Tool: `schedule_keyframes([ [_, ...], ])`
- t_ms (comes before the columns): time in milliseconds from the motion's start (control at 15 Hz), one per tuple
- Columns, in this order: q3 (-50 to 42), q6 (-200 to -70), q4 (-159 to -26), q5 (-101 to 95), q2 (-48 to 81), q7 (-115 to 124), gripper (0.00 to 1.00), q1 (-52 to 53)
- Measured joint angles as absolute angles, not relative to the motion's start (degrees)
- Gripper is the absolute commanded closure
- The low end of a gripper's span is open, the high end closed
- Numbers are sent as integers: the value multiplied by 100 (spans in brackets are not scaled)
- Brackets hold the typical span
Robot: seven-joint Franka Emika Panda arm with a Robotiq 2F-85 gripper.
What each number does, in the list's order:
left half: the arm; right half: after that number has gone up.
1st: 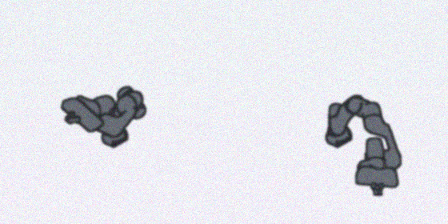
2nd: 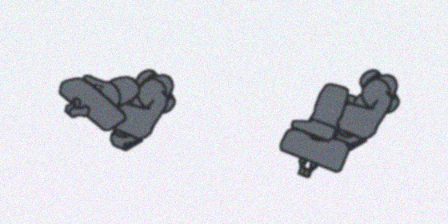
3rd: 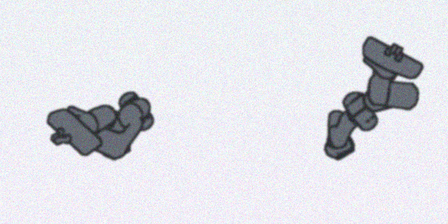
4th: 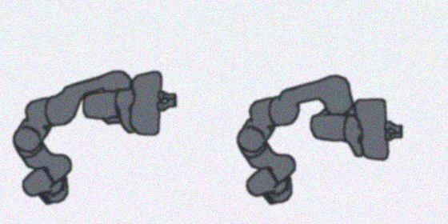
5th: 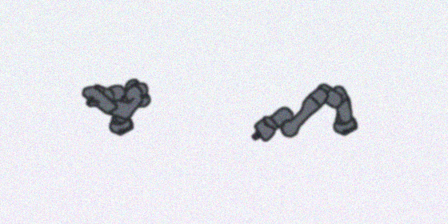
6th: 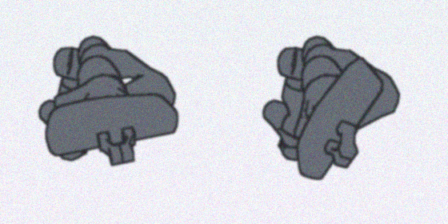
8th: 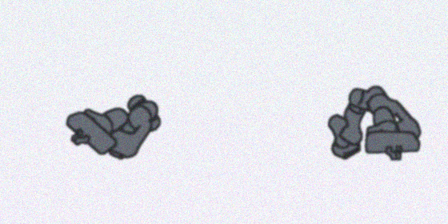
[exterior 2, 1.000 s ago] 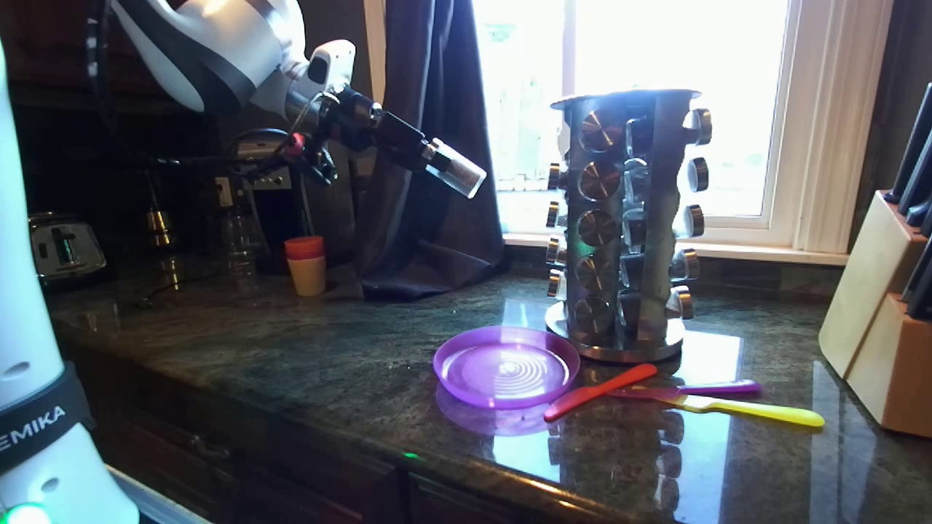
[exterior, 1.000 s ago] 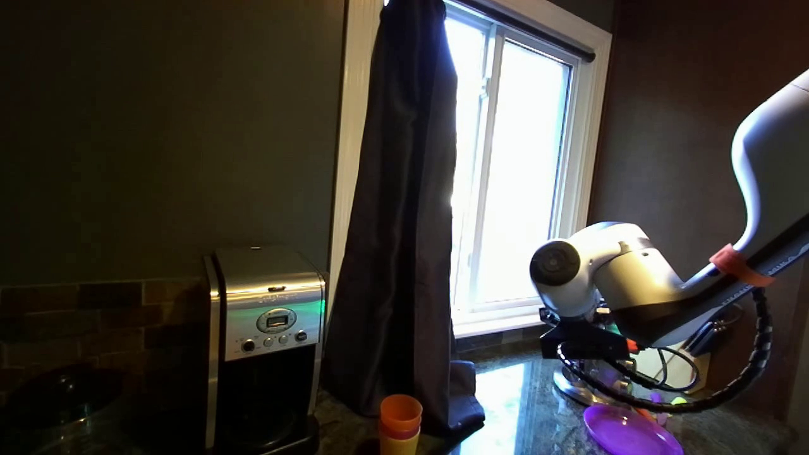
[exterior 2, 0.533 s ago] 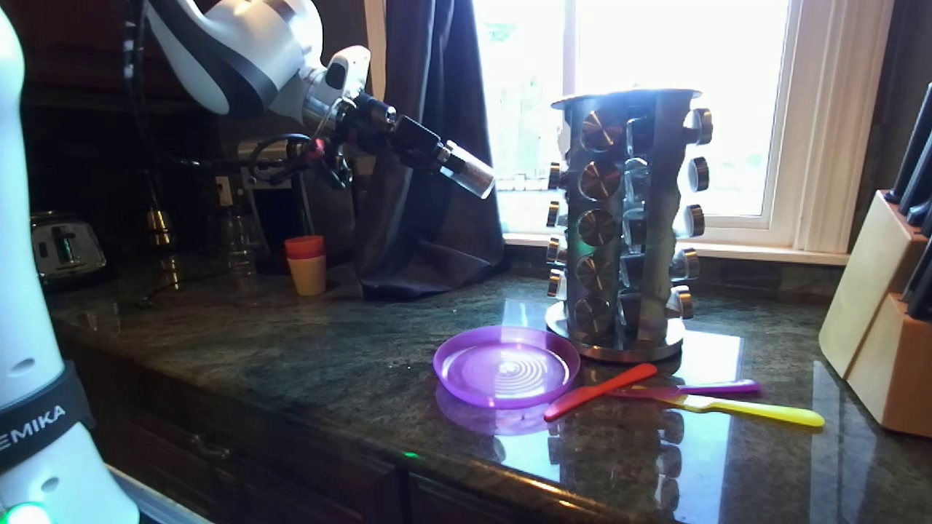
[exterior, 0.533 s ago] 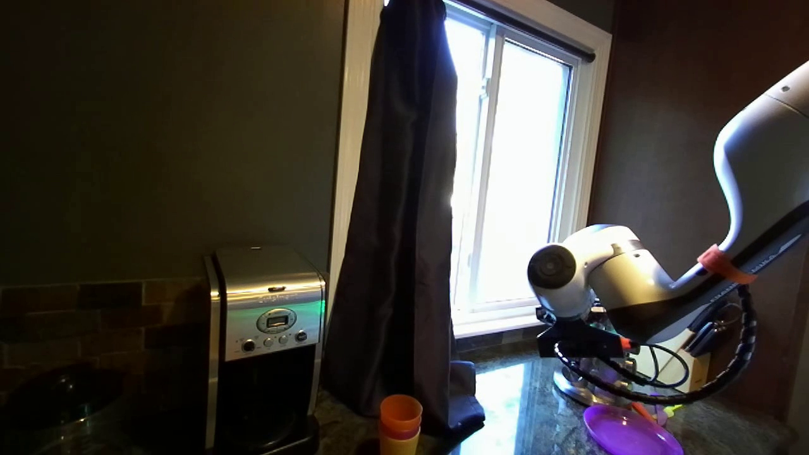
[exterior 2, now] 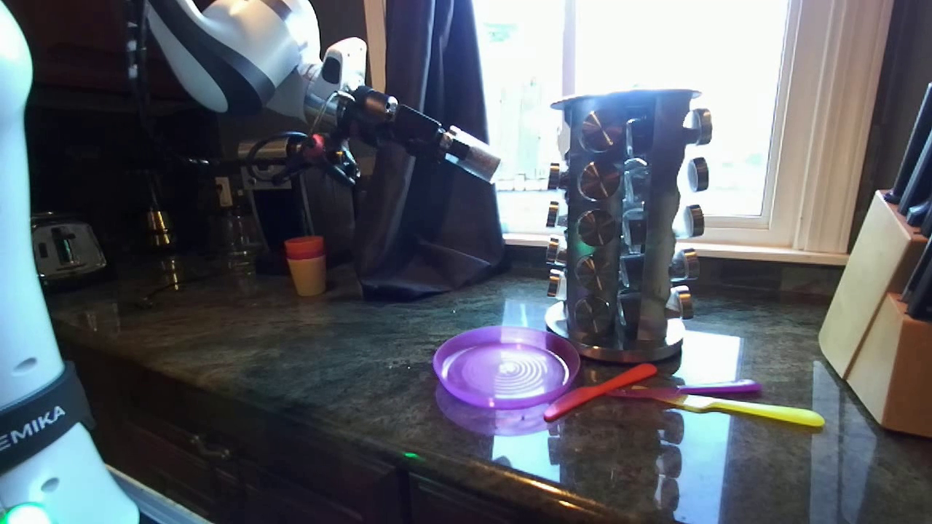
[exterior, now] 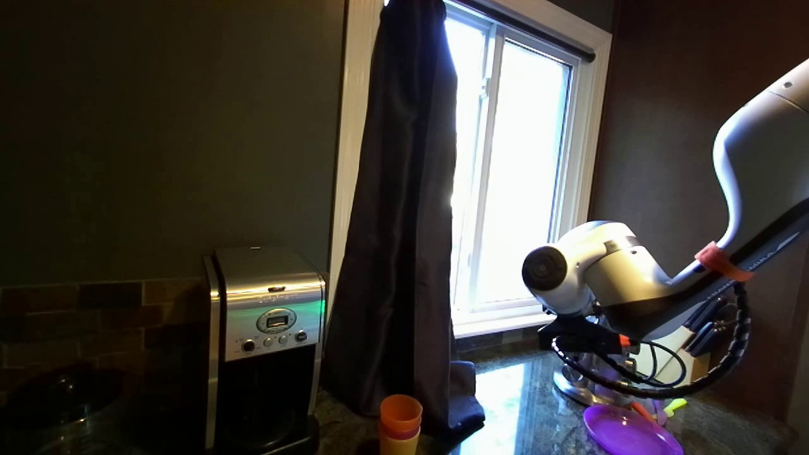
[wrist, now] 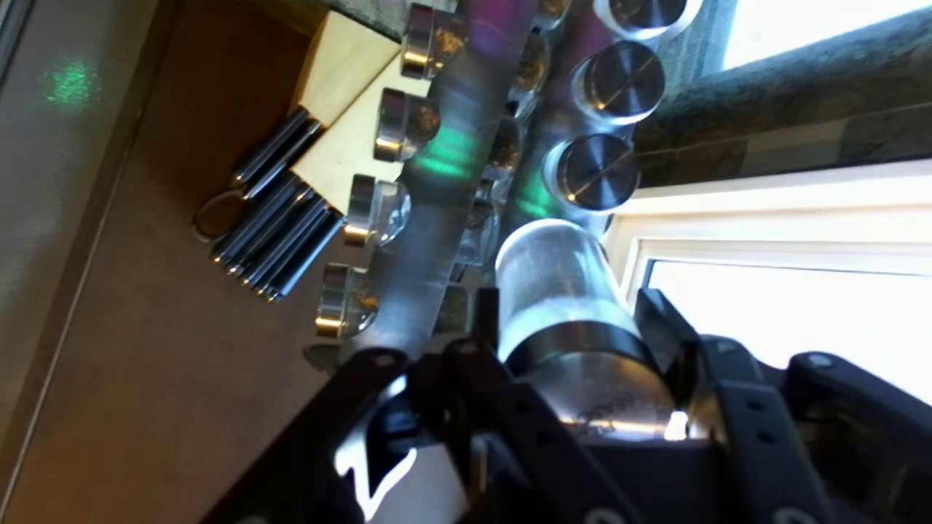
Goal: Put the black pepper container in the seasoning rack
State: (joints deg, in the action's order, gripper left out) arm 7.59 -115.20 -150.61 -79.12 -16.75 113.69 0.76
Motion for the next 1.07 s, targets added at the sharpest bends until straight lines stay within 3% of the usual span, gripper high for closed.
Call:
schedule_keyframes([
  [333,751,-10757,-14947,-7915,-1674,11719,76,169],
  [1067,495,-10665,-14722,-8849,-1374,12387,76,180],
])
